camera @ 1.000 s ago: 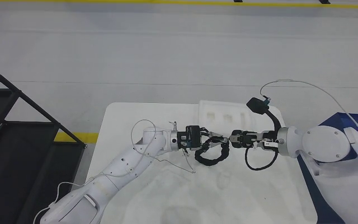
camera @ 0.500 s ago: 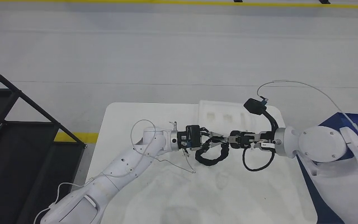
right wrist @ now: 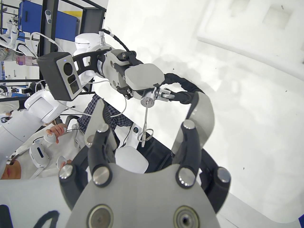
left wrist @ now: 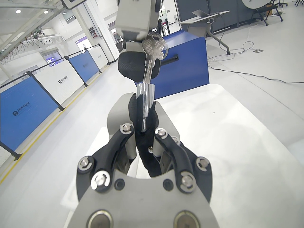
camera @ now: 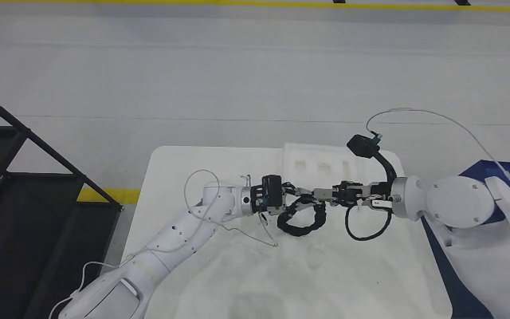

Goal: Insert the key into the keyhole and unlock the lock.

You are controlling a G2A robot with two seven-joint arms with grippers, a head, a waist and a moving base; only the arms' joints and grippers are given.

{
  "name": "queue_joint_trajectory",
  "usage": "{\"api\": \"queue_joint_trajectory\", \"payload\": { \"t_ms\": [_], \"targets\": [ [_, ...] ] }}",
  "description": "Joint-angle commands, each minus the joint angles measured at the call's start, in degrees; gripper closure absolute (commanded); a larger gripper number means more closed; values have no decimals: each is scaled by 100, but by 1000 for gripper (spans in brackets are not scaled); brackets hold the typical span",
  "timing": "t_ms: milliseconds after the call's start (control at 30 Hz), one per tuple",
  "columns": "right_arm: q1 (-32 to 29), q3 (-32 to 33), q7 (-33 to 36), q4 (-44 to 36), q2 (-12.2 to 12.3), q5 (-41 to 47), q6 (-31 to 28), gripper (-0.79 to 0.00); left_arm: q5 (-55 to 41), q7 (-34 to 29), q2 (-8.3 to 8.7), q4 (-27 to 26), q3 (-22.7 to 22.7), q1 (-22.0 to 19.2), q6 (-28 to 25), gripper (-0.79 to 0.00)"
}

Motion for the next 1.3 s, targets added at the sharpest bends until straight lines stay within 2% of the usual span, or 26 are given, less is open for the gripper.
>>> {"api": "queue_joint_trajectory", "payload": {
  "t_ms": [0,233,367,533,700,1067,1167,1267],
  "targets": [
    [76,8,42,14,6,9,-422,-785,-226,-36,-12,87,-20,11,-182,0],
    [315,53,575,329,65,13,-2464,-785,-1010,-420,-40,322,-117,-94,-1099,0],
    [334,154,733,496,100,154,-3187,-785,-1429,-828,-34,365,-198,-146,-1582,0],
    [350,299,991,607,146,529,-3587,-785,-2280,-1470,6,272,111,-255,-1626,0],
    [342,347,1070,710,161,681,-3614,-785,-3032,-2148,137,208,373,-531,-1626,0],
    [341,355,1004,687,164,561,-3627,-785,-3693,-3121,274,-25,408,-690,-1626,0],
    [341,320,752,578,174,116,-4068,-785,-3943,-3280,277,-68,438,-689,-1626,0],
    [334,281,487,623,180,-109,-4869,-785,-4126,-3469,281,-55,476,-715,-1626,0]
  ]
}}
